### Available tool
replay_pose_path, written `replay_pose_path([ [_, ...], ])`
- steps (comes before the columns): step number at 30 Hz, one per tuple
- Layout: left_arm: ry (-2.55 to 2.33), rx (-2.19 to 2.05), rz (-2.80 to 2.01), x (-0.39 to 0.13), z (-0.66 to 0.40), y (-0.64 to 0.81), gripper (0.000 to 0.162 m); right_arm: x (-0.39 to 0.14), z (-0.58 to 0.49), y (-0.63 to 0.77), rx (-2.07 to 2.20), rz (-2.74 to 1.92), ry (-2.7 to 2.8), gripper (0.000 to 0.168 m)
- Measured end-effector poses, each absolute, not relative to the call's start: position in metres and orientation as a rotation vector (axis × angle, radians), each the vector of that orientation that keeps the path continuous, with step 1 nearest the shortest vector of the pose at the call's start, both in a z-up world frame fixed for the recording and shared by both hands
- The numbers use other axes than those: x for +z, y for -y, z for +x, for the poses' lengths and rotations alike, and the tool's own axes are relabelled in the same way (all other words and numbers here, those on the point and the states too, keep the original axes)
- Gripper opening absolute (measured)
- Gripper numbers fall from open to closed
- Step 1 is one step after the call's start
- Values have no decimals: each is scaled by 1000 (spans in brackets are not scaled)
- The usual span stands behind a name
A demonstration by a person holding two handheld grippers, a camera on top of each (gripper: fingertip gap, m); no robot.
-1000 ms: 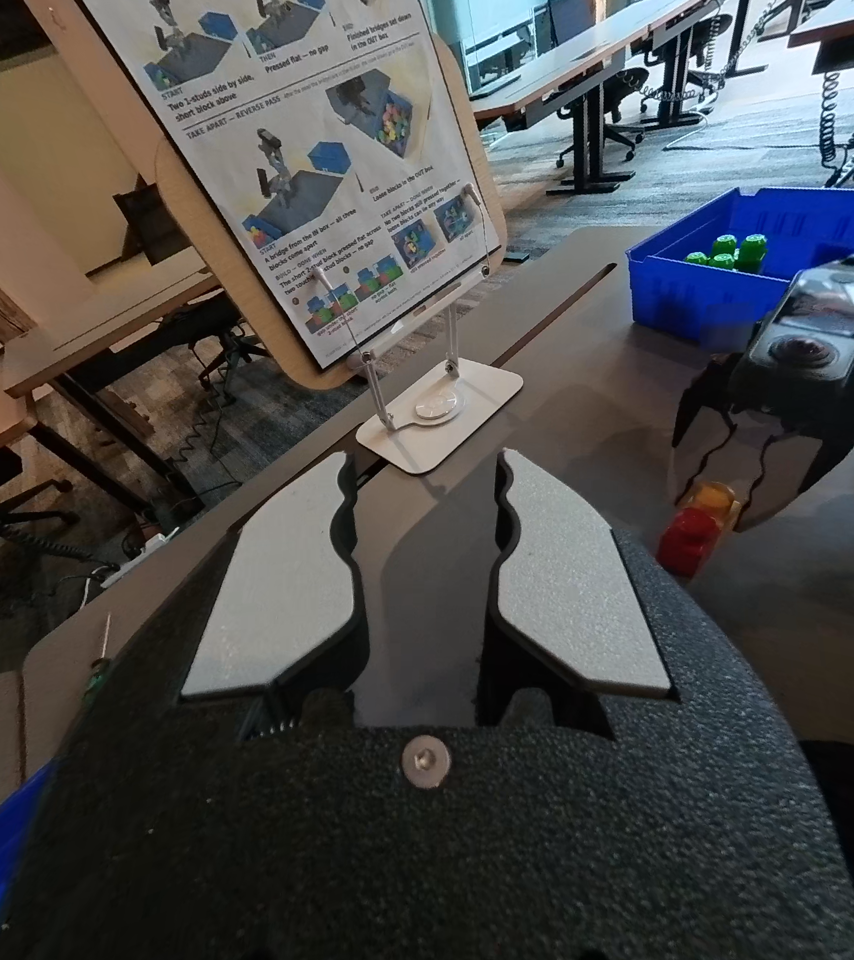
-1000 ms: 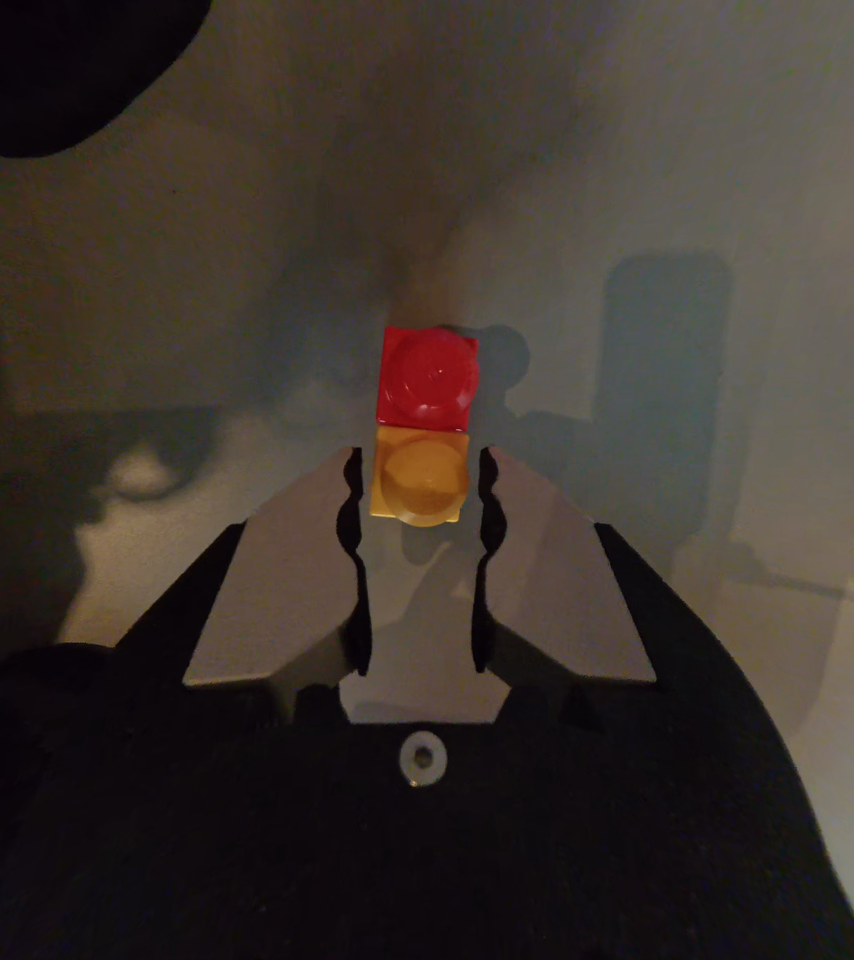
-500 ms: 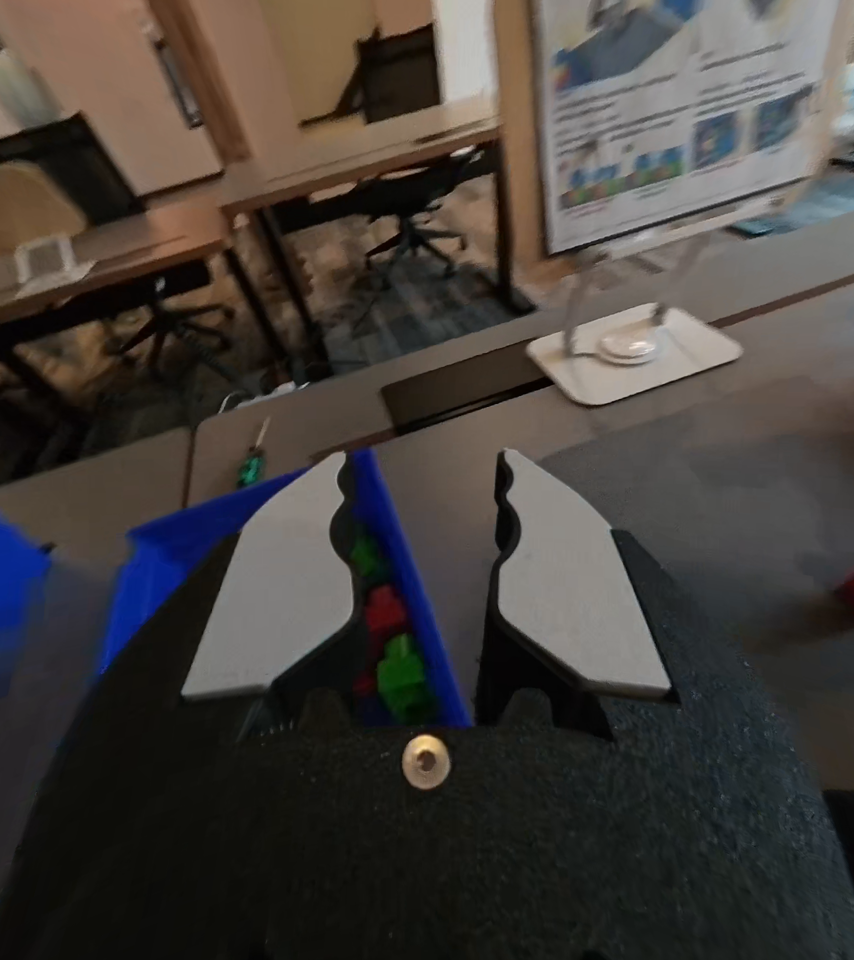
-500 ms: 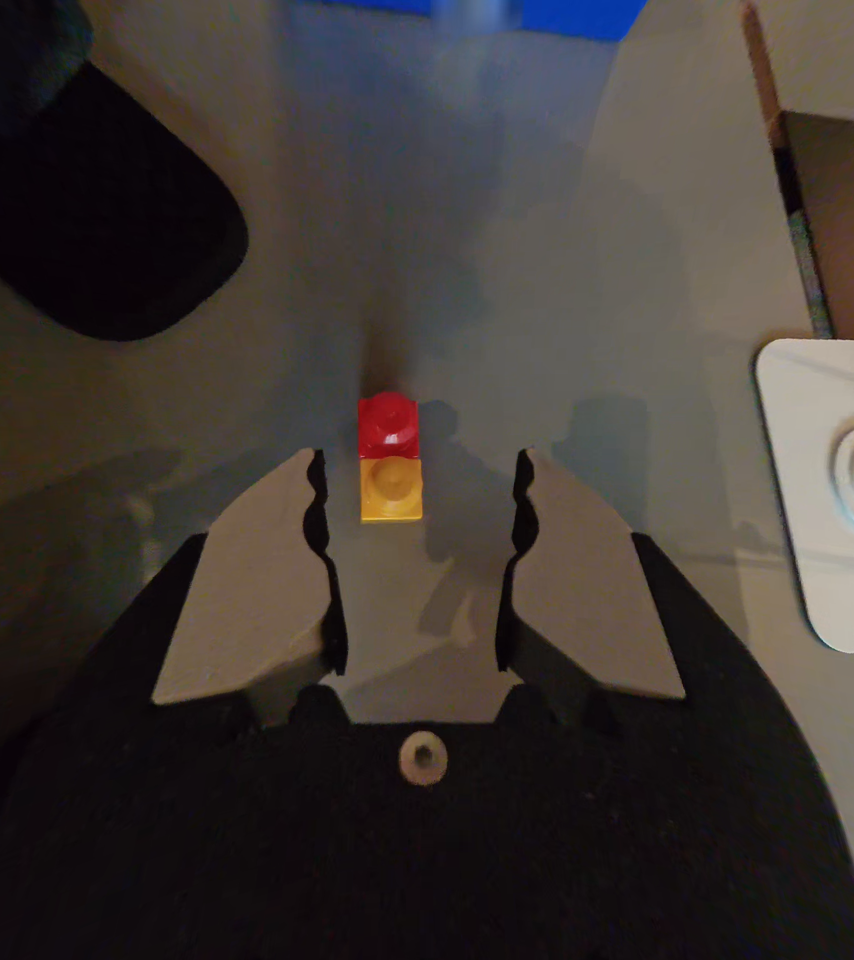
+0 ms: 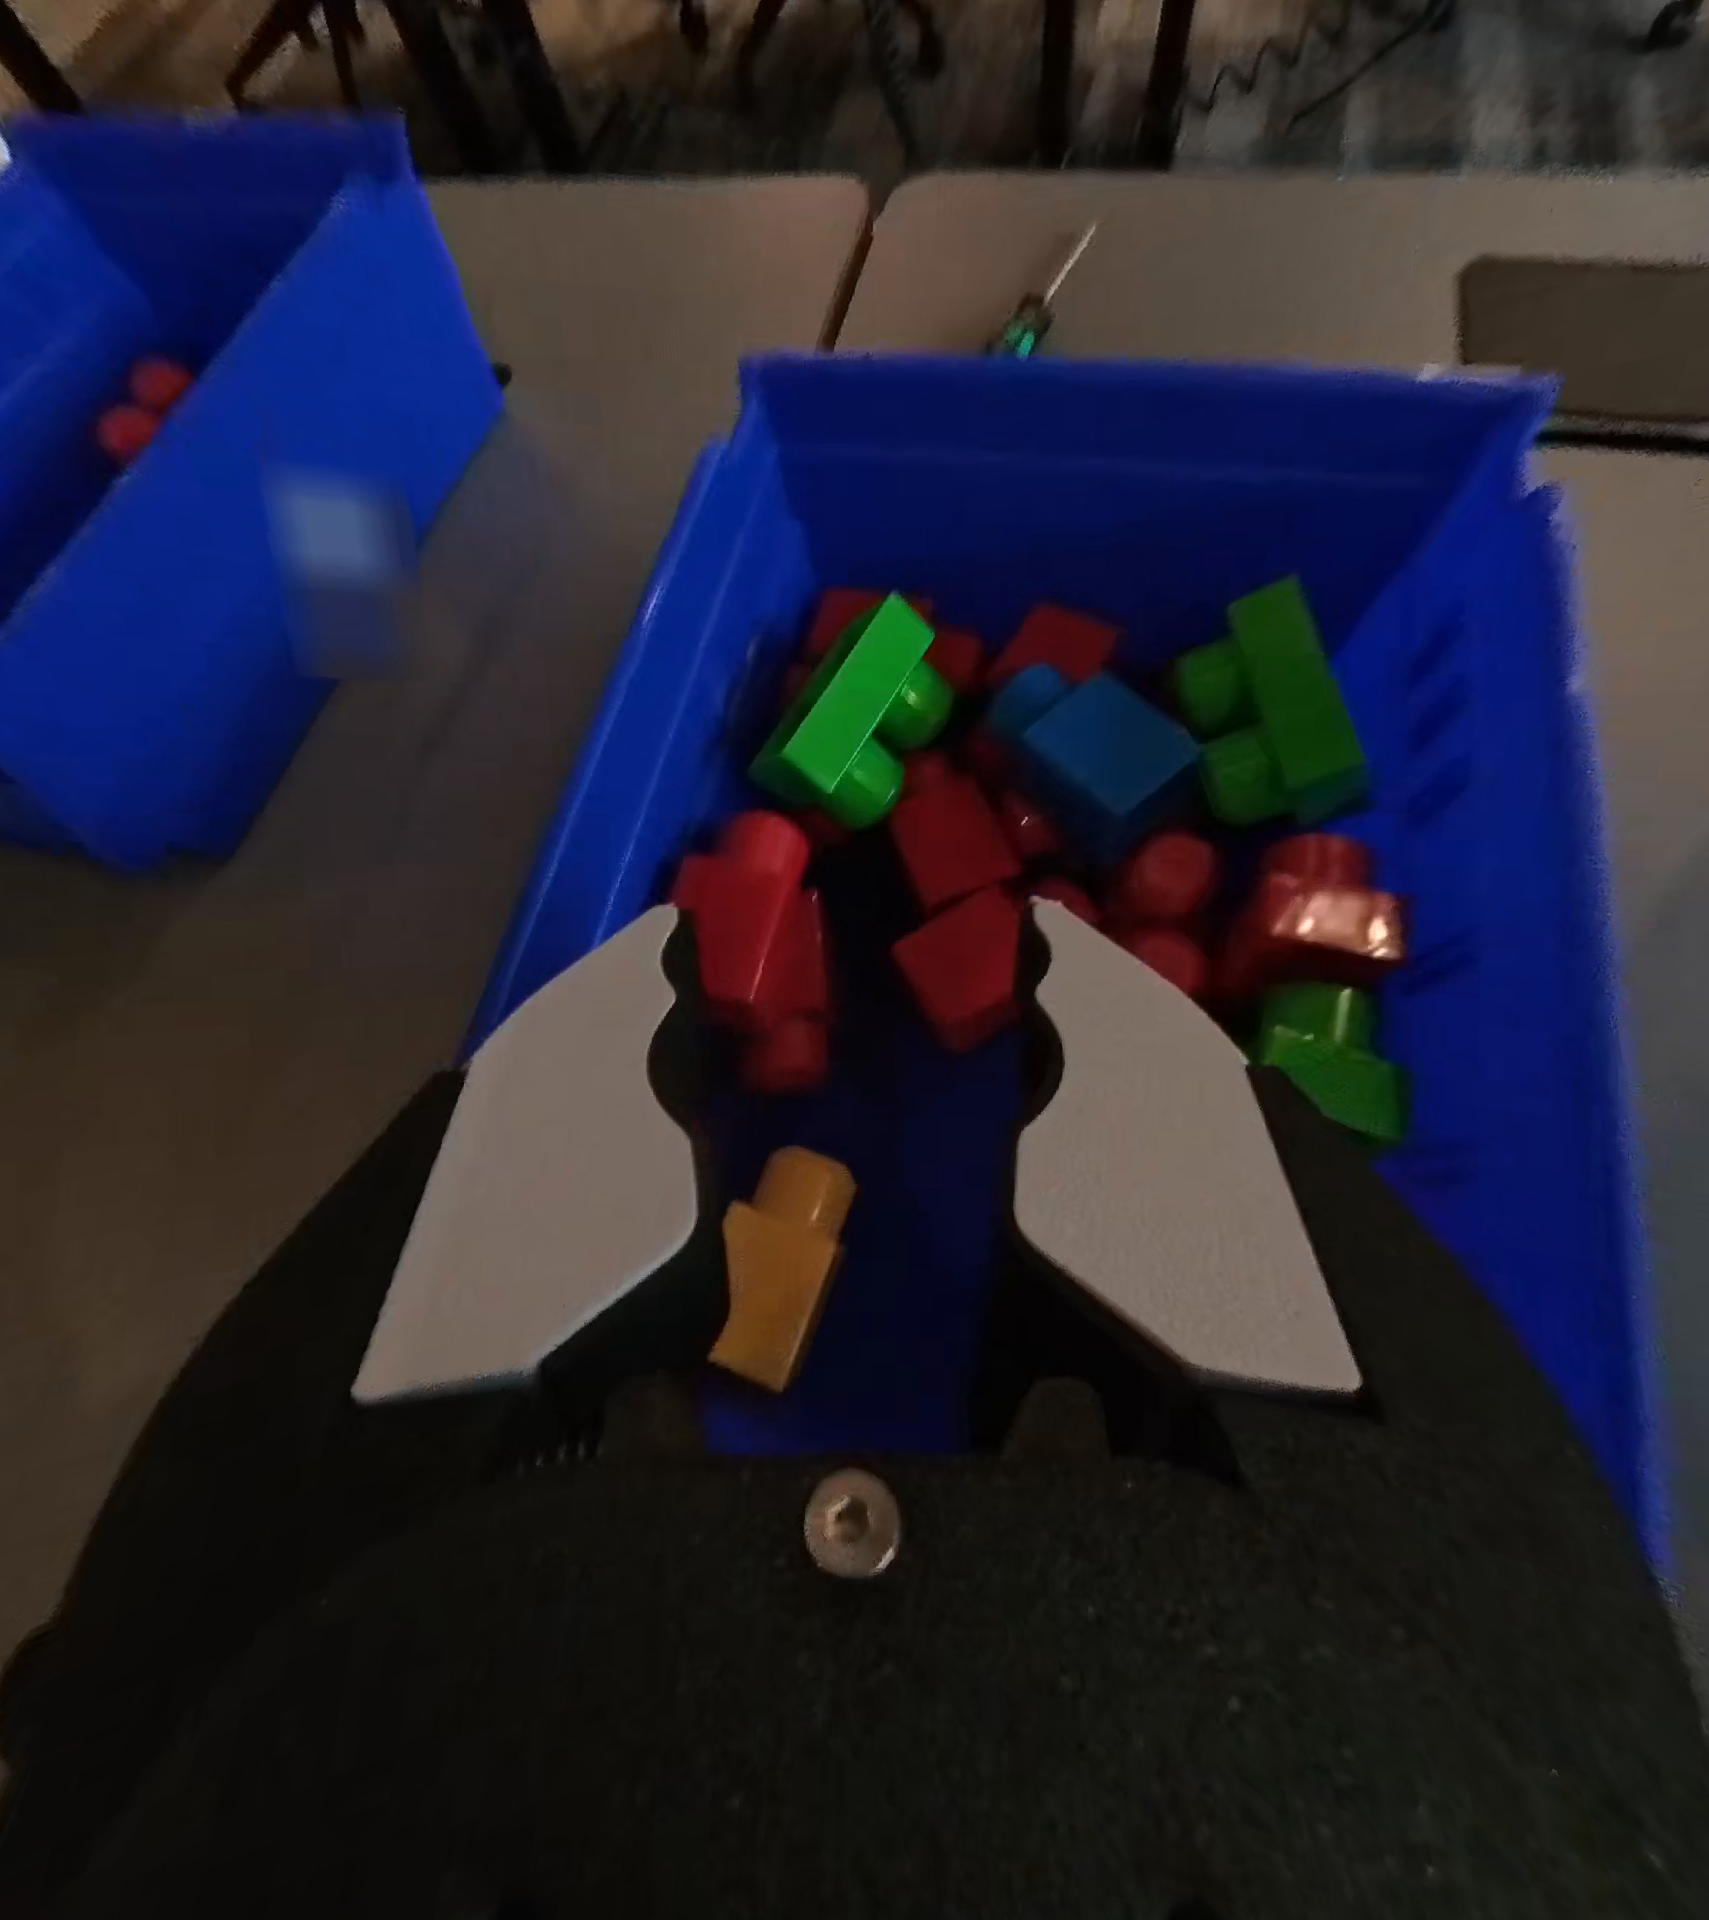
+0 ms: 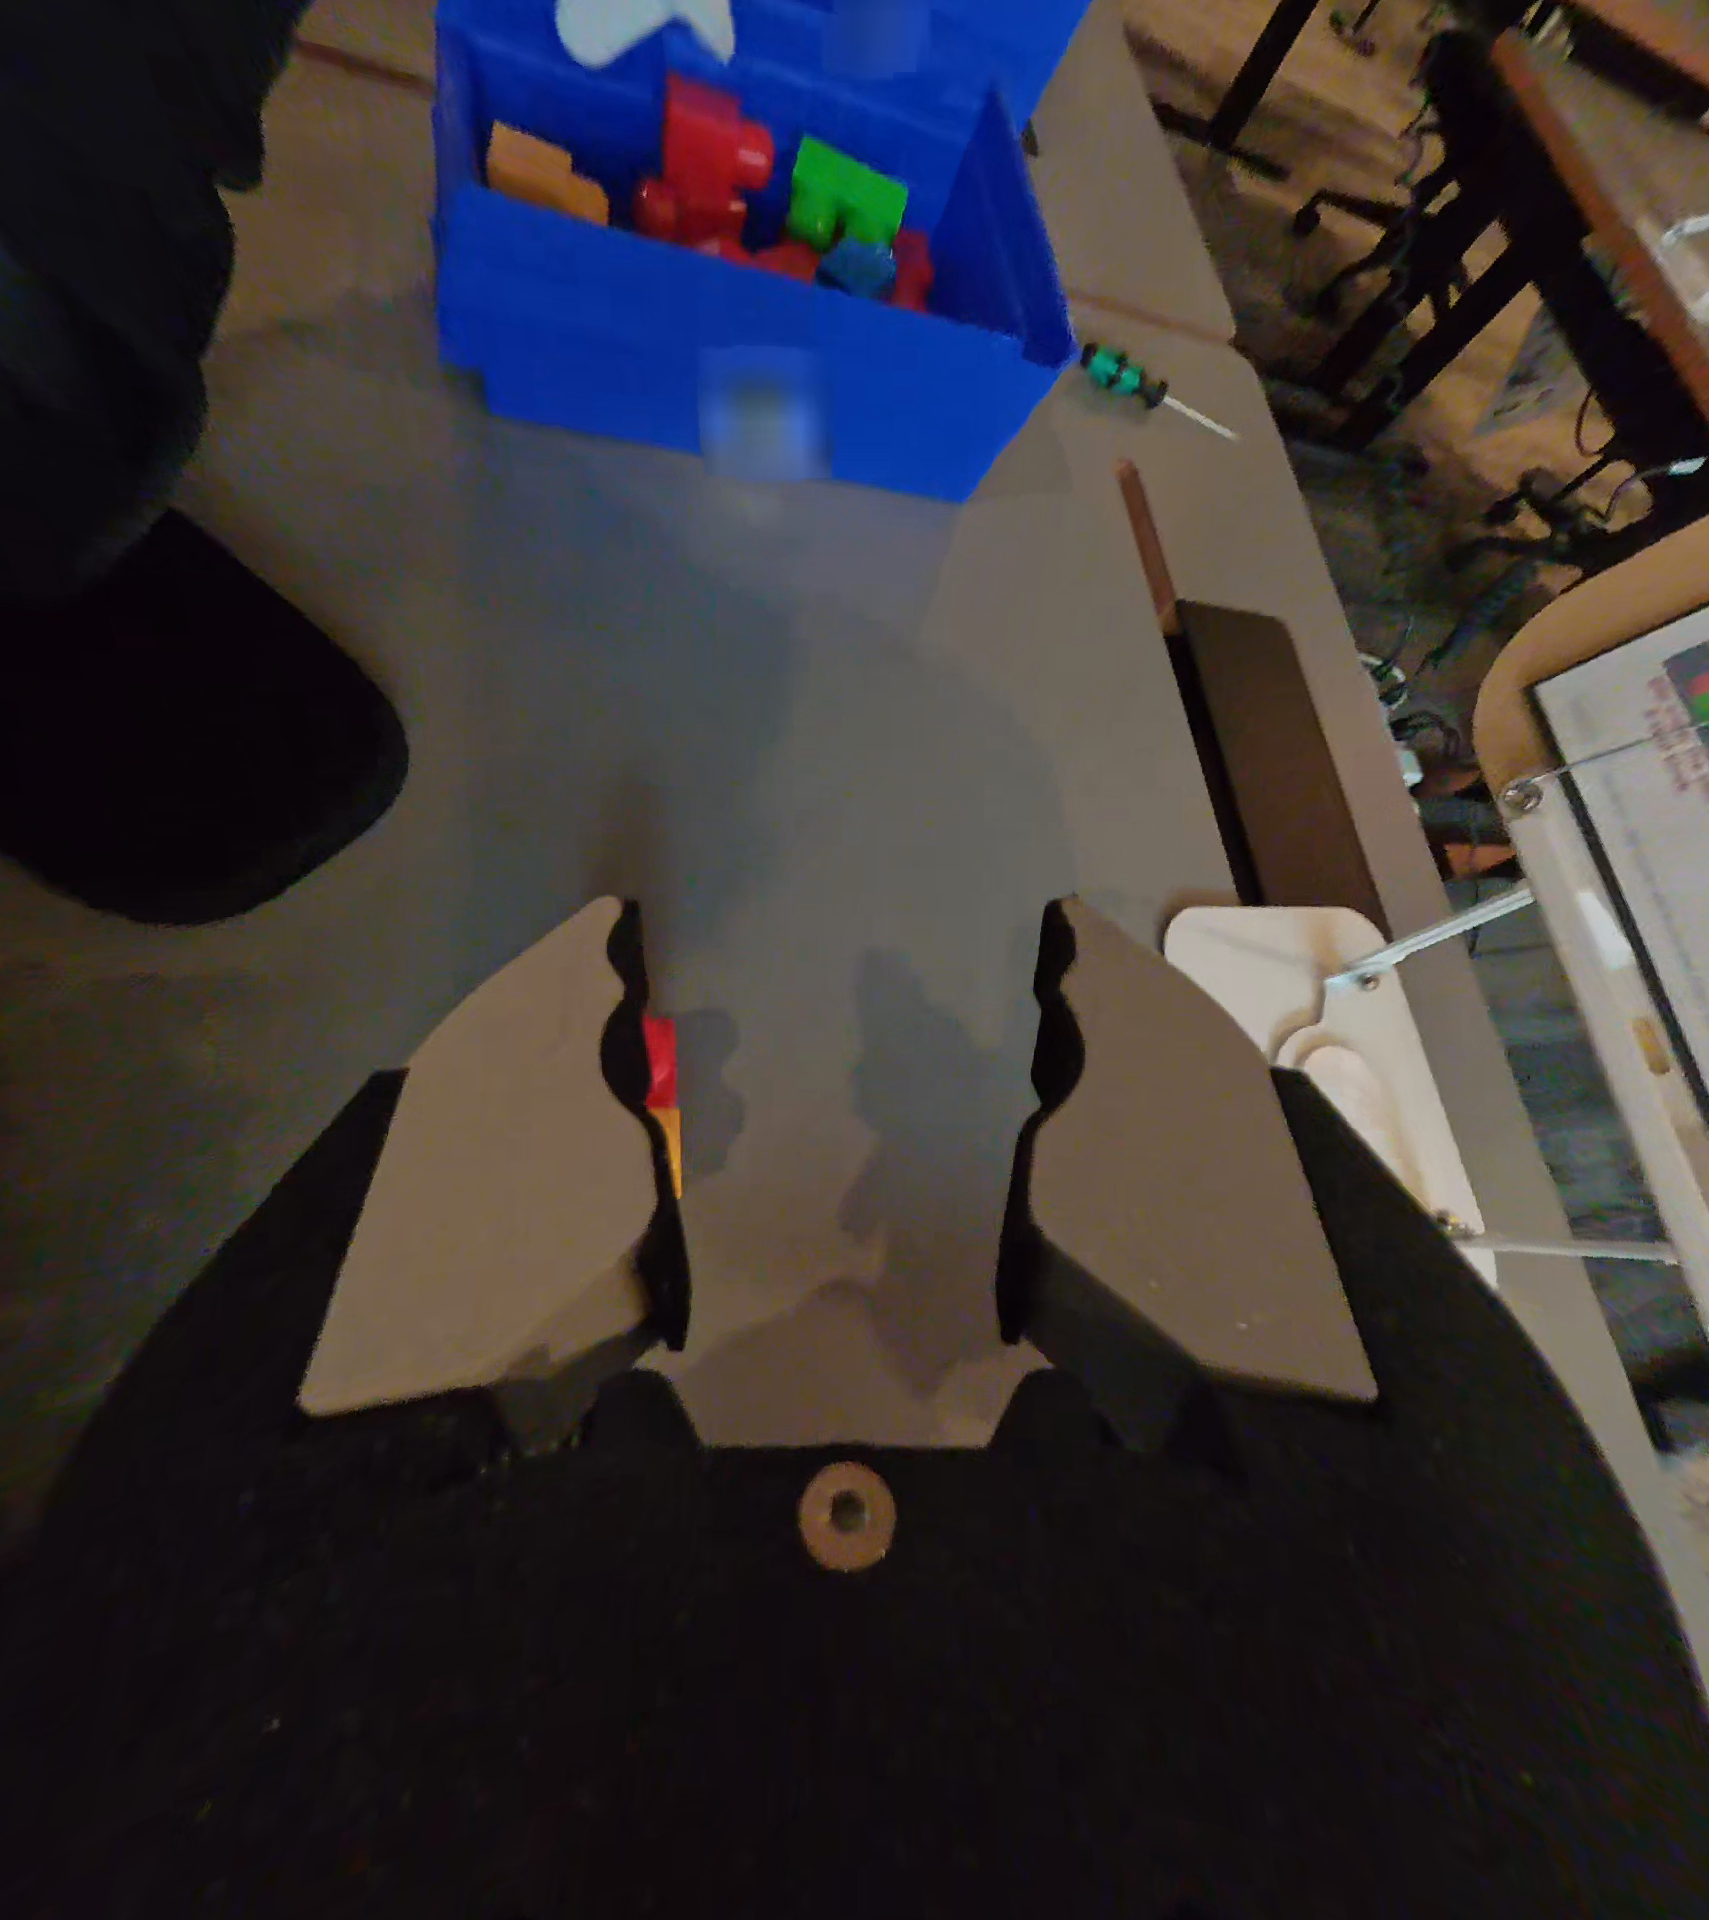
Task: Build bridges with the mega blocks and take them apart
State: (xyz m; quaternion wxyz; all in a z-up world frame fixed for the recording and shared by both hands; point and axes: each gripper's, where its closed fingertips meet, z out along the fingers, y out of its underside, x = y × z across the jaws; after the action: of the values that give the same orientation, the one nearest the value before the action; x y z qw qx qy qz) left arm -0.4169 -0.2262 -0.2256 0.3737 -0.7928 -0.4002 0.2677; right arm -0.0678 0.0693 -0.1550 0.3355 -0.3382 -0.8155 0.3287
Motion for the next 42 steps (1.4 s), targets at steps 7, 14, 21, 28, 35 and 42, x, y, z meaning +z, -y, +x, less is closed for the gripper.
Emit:
replay_pose_path([
  [7,988,613,-2285,-262,-401,237,58,-164,-62,-69,836,-871,2154,72],
  [14,500,372,-2354,-271,-363,187,56,-163,-58,-77,843,-883,2134,72],
  [21,230,370,-2356,-290,-358,169,44,-161,-55,-81,841,-882,2123,71],
  [28,170,325,-2398,-305,-355,164,36,-164,-54,-78,832,-870,2144,71],
  [35,186,356,-2285,-291,-364,157,6,-164,-54,-77,831,-862,2150,71],
  [42,119,540,-1972,-209,-359,158,6,-166,-56,-70,849,-846,2160,71],
])
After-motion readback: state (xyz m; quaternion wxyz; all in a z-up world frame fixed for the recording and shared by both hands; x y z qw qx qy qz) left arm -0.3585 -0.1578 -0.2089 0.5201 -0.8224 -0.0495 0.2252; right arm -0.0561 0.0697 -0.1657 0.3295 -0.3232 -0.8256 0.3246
